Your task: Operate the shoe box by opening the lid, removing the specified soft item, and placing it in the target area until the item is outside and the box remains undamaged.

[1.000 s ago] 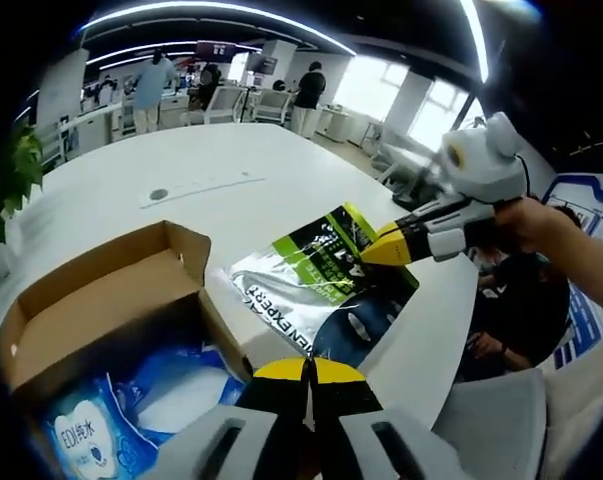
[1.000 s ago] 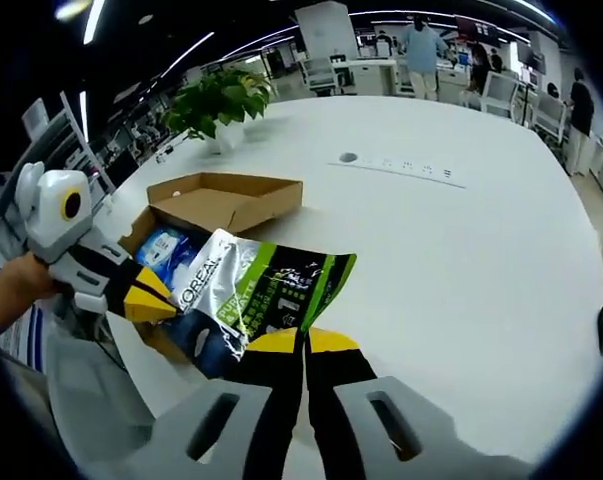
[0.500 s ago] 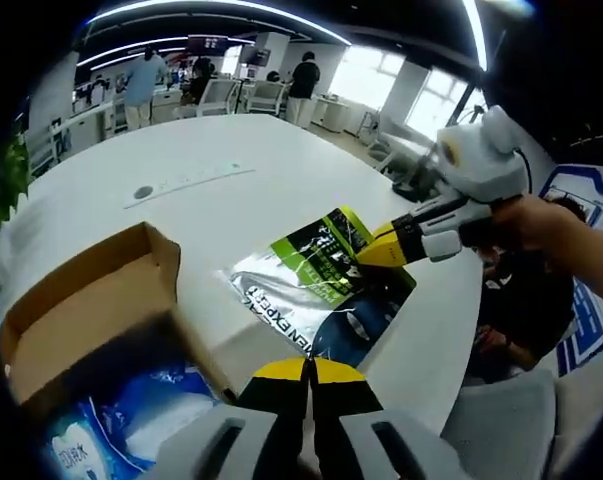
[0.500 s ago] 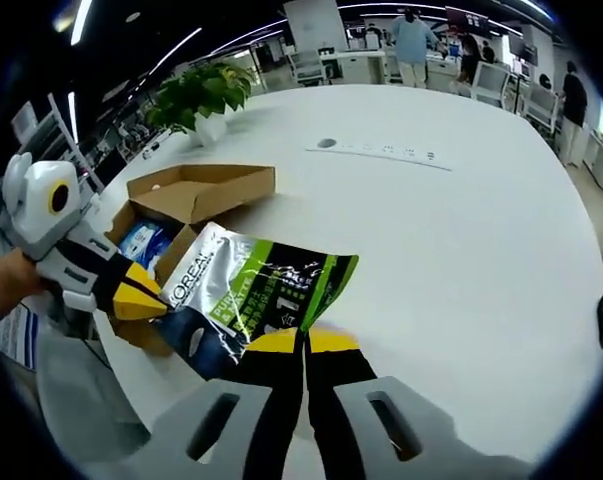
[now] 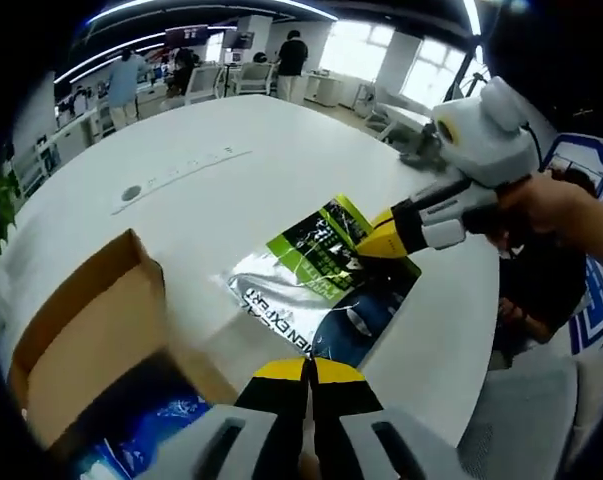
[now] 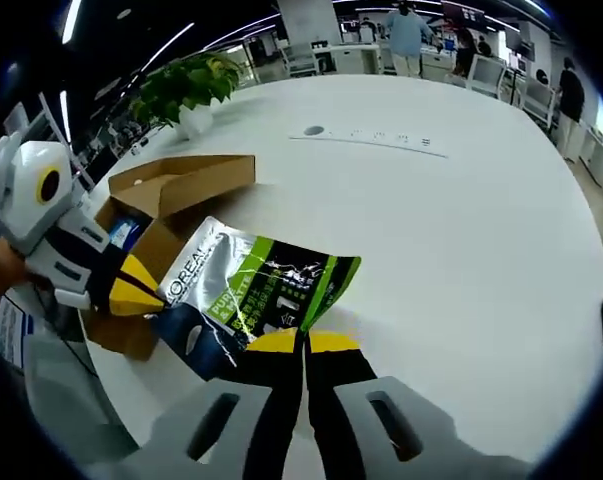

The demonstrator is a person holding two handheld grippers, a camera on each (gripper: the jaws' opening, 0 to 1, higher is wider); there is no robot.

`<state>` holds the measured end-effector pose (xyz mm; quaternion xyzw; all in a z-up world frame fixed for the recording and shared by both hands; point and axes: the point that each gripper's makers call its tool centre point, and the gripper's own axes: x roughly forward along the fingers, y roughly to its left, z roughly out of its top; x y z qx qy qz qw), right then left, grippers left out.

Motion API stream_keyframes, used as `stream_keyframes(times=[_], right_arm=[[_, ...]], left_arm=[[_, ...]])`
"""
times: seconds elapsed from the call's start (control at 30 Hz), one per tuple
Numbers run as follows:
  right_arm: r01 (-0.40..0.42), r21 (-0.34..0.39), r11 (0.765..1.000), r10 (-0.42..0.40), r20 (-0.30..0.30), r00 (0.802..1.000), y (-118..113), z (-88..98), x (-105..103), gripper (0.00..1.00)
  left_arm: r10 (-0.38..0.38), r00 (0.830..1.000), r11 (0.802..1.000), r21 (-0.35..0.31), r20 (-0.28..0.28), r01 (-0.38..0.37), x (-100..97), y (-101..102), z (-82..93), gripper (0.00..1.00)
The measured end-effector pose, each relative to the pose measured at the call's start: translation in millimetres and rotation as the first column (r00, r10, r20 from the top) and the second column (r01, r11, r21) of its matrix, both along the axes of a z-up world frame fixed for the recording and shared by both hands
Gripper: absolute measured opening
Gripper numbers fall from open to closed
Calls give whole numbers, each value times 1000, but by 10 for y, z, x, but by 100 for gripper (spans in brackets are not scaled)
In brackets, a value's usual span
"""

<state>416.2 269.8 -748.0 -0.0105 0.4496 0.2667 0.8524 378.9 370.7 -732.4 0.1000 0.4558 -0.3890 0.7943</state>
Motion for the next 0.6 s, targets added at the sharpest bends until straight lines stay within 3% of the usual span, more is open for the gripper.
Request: stream_keyframes(times=[0.3, 0.6], right_arm=[[1, -25, 1000, -1, -10, 1000, -17, -111, 92, 0], [21, -22, 1000, -21, -25, 999, -49, -233, 172, 0]], left_arm=[[-64, 997, 993, 98, -34, 67, 54, -41, -175, 0], [-152, 988, 968, 199, -28, 154, 79, -76, -315, 1]])
